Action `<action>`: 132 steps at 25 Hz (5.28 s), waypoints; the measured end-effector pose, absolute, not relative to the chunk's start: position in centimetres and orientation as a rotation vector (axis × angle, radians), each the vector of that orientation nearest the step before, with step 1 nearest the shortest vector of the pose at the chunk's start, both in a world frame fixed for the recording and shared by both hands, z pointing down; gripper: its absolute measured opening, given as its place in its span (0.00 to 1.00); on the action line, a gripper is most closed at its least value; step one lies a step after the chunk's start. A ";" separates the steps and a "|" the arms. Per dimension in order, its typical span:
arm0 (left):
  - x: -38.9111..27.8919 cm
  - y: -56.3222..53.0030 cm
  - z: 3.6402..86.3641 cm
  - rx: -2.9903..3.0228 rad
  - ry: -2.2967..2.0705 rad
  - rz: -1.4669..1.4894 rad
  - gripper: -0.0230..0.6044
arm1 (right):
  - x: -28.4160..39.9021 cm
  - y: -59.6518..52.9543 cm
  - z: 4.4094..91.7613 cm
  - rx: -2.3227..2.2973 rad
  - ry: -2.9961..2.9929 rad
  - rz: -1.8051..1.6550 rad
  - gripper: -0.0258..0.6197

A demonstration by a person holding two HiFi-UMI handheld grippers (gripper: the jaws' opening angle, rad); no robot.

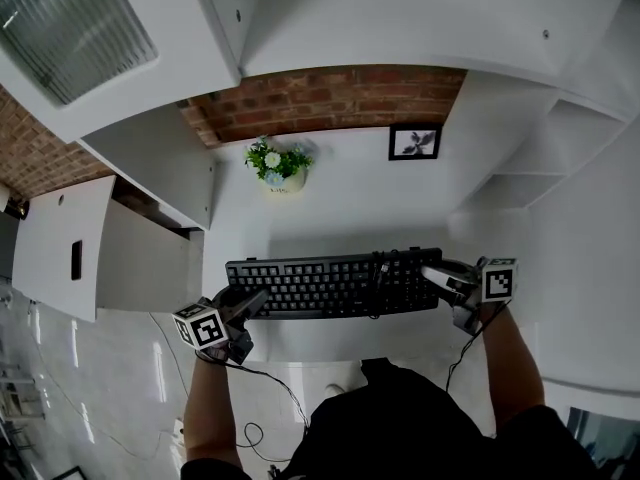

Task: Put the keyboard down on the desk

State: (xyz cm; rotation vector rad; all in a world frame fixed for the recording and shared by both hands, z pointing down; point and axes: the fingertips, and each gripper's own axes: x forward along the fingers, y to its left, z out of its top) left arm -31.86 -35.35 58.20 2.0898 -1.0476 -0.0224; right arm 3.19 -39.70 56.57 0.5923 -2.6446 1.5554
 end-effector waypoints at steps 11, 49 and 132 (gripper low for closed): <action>-32.0 -36.6 64.0 1.931 -1.071 0.070 0.56 | 2.3 -41.9 61.9 0.551 -2.542 1.594 0.27; -32.0 -37.1 68.8 1.644 -1.422 0.343 0.66 | 5.3 -43.9 69.4 1.139 -2.188 1.536 0.34; -13.5 -3.5 44.5 2.178 -1.715 0.138 0.07 | 7.2 -8.0 42.2 1.068 -2.830 0.537 0.07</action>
